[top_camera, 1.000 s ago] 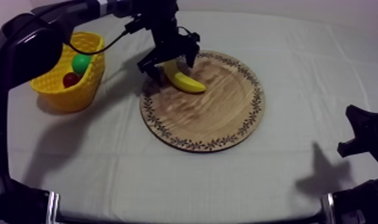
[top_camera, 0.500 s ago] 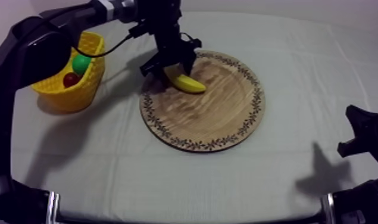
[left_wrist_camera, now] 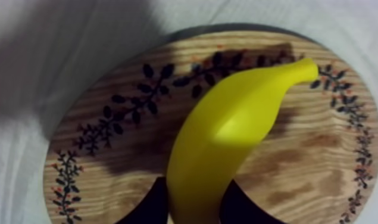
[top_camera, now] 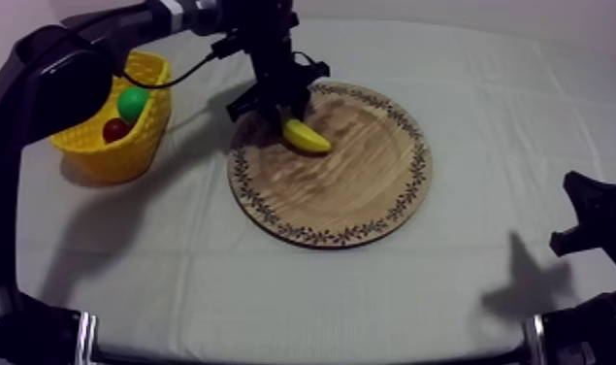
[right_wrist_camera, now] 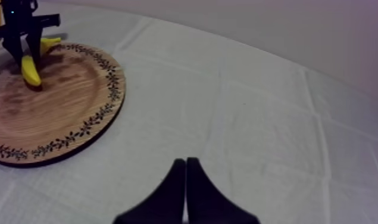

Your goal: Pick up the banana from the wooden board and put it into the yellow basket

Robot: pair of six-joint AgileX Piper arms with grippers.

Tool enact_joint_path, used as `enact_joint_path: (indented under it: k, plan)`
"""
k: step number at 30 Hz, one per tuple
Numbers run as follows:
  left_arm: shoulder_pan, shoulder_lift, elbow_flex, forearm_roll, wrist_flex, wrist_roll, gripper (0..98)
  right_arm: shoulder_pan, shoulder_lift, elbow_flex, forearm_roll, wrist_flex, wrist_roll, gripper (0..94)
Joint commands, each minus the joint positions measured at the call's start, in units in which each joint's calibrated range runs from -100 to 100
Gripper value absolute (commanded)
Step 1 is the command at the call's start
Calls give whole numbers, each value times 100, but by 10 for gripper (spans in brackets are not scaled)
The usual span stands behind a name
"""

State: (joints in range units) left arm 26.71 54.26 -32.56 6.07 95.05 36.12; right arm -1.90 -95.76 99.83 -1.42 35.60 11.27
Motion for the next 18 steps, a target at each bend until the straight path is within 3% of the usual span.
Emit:
enact_joint_path:
  k: [1, 18]
  plan:
    - [-12, -187, 66, -12, -12, -11, 136, -1, 0, 5, -2, 4, -1, 2]
    - [55, -2165, 146, -70, 267, 170, 119, -1, 0, 5, -2, 4, -1, 2]
